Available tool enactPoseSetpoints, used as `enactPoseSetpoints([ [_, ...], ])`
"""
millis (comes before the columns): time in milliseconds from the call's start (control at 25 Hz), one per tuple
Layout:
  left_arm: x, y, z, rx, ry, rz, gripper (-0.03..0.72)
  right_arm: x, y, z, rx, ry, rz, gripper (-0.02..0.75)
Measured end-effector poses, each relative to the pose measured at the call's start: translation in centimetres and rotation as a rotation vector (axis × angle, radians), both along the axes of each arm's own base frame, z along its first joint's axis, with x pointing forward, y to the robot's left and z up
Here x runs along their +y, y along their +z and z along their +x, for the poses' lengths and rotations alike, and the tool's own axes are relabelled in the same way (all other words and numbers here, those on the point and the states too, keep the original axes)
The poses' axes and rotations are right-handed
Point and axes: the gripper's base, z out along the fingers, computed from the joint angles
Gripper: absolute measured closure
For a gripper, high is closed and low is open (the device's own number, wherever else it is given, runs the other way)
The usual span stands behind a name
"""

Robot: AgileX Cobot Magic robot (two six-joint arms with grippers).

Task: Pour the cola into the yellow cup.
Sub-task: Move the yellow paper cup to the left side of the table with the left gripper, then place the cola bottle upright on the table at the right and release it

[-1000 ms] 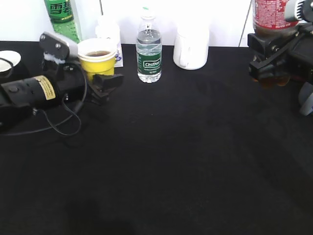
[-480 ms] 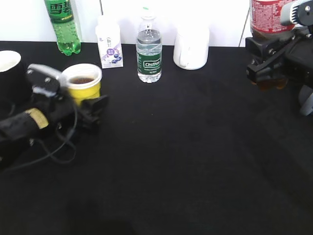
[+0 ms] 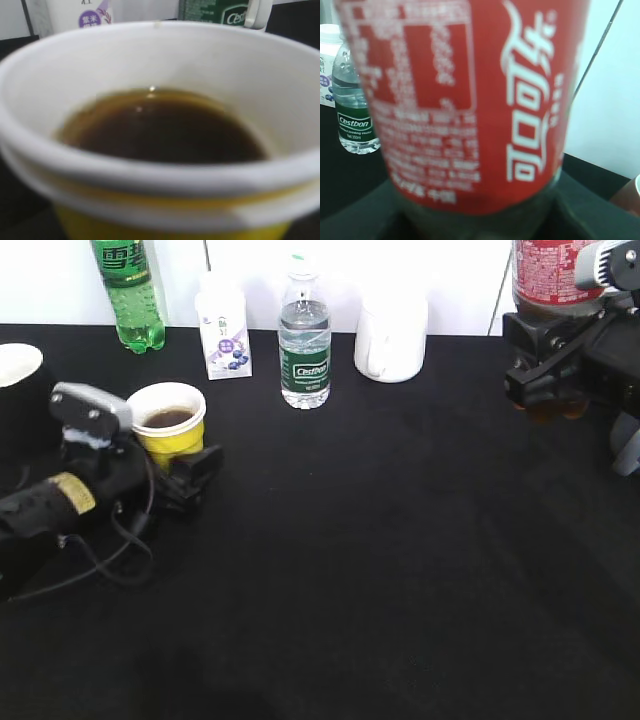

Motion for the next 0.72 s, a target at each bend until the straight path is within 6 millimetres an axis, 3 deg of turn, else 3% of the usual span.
enactPoseSetpoints([
  [320, 2.2, -0.2, -5.2, 0.049, 0.069, -0.015, 0.091, 0.1, -0.3, 0.1, 0.048, -0.016, 0.121, 0.344],
  [440, 2.8, 0.5, -7.0, 0.083, 0.078, 0.003, 0.094, 0.5, -3.2, 1.3, 0.113, -0.031, 0.102, 0.344],
  [600, 3.6, 2.5, -9.3, 0.063, 0.081, 0.001, 0.094, 0.9, -7.2, 3.2, 0.058, -0.067, 0.158, 0.344],
  [720, 4.0, 3.6, -10.6, 0.032, 0.081, -0.01, 0.094, 1.0, -8.7, 3.8, -0.002, -0.075, 0.19, 0.344],
])
